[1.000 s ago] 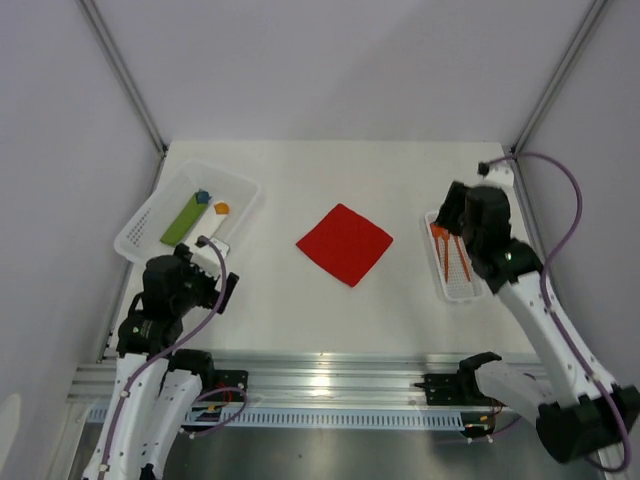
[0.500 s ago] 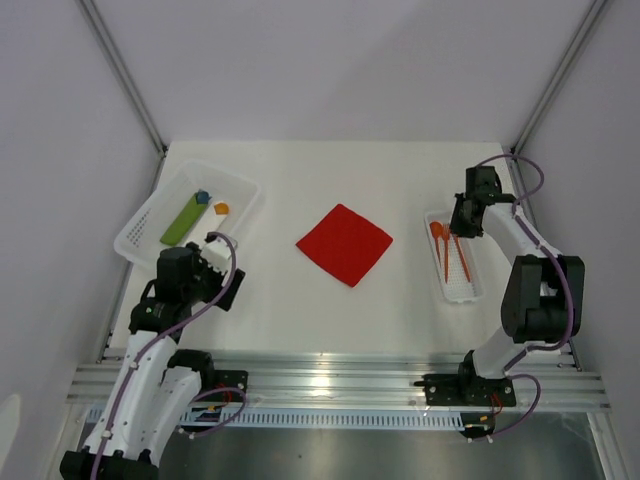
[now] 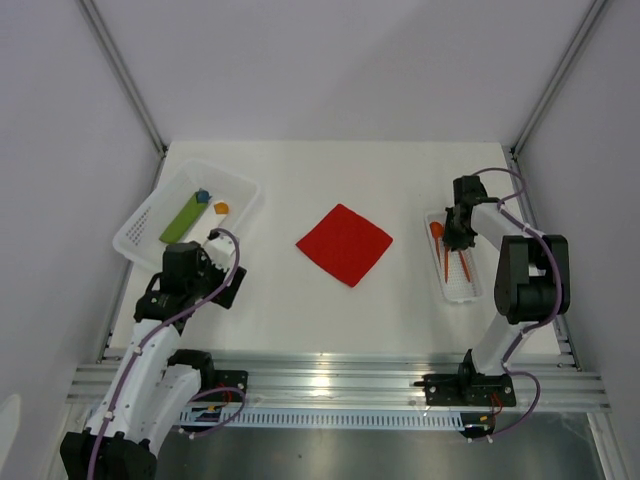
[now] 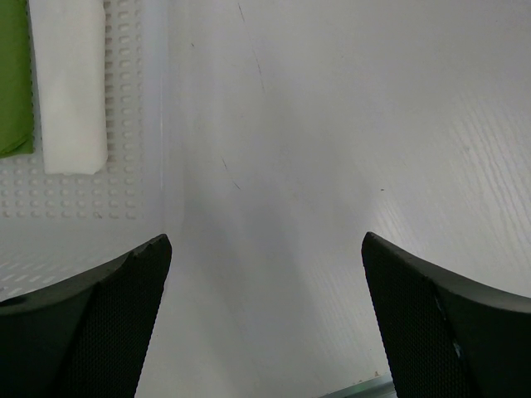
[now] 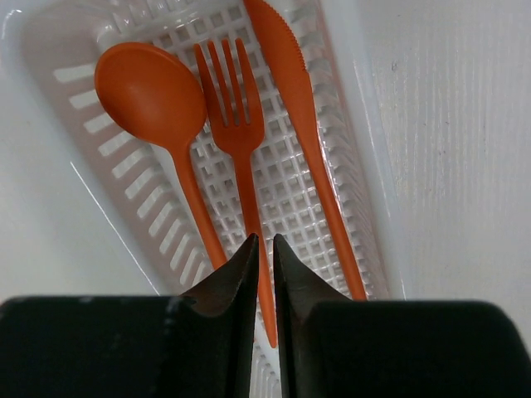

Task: Place the utensils on the paper napkin and roll it up

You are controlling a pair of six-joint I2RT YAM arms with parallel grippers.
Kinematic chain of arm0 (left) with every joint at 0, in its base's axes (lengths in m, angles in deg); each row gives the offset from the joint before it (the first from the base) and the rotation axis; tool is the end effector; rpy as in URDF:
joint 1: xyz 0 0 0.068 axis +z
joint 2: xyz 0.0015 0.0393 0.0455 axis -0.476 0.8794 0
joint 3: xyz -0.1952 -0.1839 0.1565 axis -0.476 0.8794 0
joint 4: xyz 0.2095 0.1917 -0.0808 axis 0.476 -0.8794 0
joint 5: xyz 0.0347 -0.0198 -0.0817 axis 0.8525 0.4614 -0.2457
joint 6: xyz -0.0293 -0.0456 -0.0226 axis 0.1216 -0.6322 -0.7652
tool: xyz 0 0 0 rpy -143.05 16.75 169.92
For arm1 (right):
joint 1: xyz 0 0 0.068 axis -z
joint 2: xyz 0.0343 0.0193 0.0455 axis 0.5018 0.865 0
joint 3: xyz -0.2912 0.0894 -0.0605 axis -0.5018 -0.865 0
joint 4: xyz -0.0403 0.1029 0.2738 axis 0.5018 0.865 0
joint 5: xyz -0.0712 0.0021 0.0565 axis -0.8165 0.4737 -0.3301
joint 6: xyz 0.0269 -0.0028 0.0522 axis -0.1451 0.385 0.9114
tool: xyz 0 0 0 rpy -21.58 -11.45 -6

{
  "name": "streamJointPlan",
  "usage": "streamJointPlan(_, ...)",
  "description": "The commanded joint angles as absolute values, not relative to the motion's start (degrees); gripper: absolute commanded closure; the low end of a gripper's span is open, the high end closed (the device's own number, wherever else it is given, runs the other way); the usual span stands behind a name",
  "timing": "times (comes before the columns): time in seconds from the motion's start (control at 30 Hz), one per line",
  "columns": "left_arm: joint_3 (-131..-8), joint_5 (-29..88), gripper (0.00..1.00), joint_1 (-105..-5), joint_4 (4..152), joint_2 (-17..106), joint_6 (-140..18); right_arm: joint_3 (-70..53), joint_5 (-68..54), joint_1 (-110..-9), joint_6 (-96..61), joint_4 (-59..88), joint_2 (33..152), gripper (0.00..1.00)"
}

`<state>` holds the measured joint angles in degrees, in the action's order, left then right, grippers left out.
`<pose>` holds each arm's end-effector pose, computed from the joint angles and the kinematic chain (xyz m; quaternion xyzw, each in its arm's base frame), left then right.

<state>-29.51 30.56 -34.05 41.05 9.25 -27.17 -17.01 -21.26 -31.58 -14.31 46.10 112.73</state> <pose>0.1596 -0.0212 0.2501 0.2421 0.8827 -0.0015 0.4029 0.3909 0.0054 0.1953 0.0854 0.9741 -0.0319 0.2071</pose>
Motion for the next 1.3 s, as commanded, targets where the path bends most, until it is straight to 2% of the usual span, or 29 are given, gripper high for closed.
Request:
streamJointPlan(0.0,-28.9,31.5,0.01,-34.1,42.2,9.3,-28.4,-15.8,-22.6,-31.9,-15.0,44.8,114.0,0.84)
streamJointPlan(0.47,-28.7,31.1,0.00,-34.1,42.4,9.1,-28.1,-15.3,-22.6,-33.3,-14.8,44.1,117.3,0.86)
streamJointPlan(0.7,-28.7,31.1,0.01,-34.1,42.3,9.3,-28.1,-12.8,-26.2,-34.6,-15.1,46.1,114.4,0.86)
streamJointPlan(1.27,-28.6,31.5,0.01,-34.1,42.2,8.9,-28.1,-13.4,-26.3,-35.0,-14.8,44.7,118.9,0.81)
